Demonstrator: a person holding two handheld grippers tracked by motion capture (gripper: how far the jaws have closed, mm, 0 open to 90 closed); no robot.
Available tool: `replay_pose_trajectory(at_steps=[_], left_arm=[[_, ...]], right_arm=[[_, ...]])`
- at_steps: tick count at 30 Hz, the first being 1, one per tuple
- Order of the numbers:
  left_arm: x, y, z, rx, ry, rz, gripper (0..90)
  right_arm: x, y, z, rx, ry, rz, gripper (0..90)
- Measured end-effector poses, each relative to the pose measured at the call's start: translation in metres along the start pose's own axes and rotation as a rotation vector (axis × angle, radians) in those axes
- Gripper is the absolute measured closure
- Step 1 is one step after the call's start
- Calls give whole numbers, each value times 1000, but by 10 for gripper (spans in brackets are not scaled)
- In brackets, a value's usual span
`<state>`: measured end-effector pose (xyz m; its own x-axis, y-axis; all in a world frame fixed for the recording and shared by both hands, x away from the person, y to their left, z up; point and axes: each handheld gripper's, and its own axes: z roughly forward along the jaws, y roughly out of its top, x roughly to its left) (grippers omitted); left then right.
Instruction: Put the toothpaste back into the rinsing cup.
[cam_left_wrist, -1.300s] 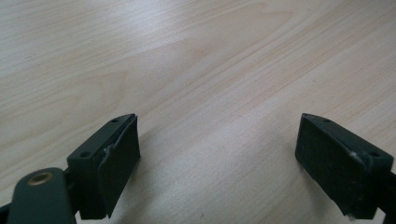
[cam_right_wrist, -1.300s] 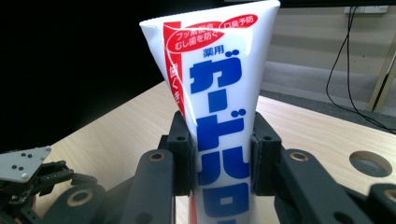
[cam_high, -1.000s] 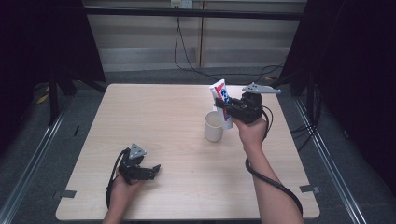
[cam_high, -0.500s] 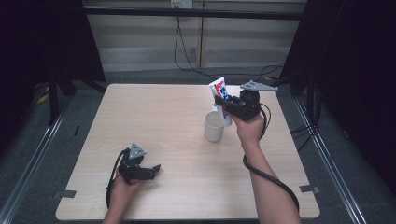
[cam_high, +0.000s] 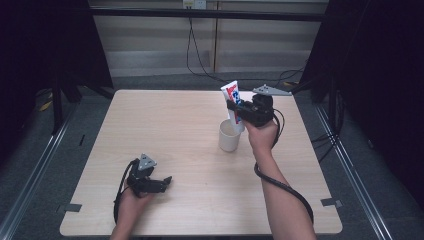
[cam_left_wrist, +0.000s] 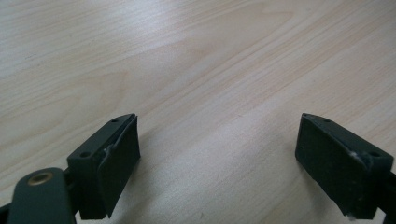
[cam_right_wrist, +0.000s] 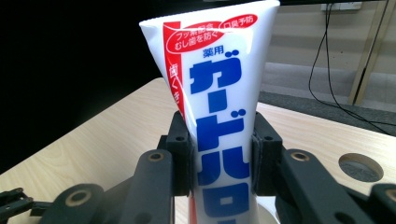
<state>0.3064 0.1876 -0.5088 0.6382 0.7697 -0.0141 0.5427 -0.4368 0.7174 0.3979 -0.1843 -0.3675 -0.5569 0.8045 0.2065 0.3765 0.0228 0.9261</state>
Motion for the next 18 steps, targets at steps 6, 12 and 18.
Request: replay_pose_trajectory(at_steps=[6,12,18], left_arm=[[0,0,0,1,-1,2,136],[0,0,0,-1,5,3,137],[0,0,0,1,3,6,136]], right_arm=[[0,-1,8,0,1,2,670],[0,-5,17,12,-6,0,669],[1,-12,24,18,-7,4,667]])
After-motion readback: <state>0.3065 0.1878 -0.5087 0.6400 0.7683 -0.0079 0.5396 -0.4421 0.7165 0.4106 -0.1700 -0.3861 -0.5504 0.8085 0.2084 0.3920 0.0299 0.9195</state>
